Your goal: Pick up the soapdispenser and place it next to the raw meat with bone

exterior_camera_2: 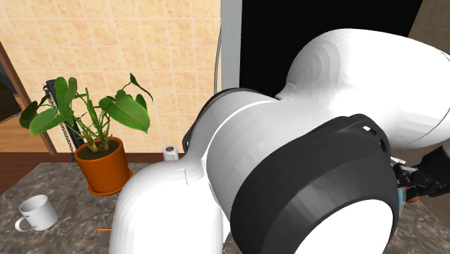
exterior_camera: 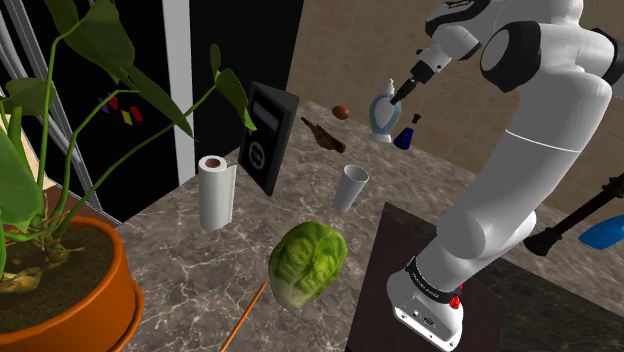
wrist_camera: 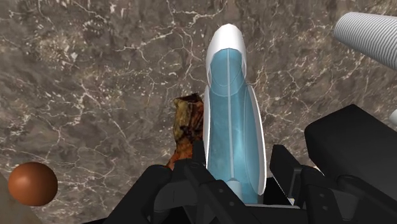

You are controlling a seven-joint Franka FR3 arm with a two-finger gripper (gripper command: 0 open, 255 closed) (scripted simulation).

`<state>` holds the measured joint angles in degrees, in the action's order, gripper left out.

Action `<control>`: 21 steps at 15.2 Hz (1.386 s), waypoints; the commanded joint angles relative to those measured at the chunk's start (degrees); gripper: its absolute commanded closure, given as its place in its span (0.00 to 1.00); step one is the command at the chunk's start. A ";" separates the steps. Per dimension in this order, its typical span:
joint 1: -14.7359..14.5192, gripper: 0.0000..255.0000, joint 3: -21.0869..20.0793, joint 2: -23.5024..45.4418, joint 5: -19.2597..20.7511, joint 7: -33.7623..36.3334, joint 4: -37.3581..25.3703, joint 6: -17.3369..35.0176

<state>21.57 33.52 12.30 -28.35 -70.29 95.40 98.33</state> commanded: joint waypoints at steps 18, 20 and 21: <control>-0.03 1.00 -1.12 4.04 -3.86 -5.96 9.38 11.45; 0.05 1.00 -1.31 4.70 -4.46 -6.69 10.08 12.53; 0.10 1.00 -1.41 5.05 -4.77 -7.05 10.41 13.06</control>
<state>21.69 32.18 17.20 -32.86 -76.96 105.20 110.70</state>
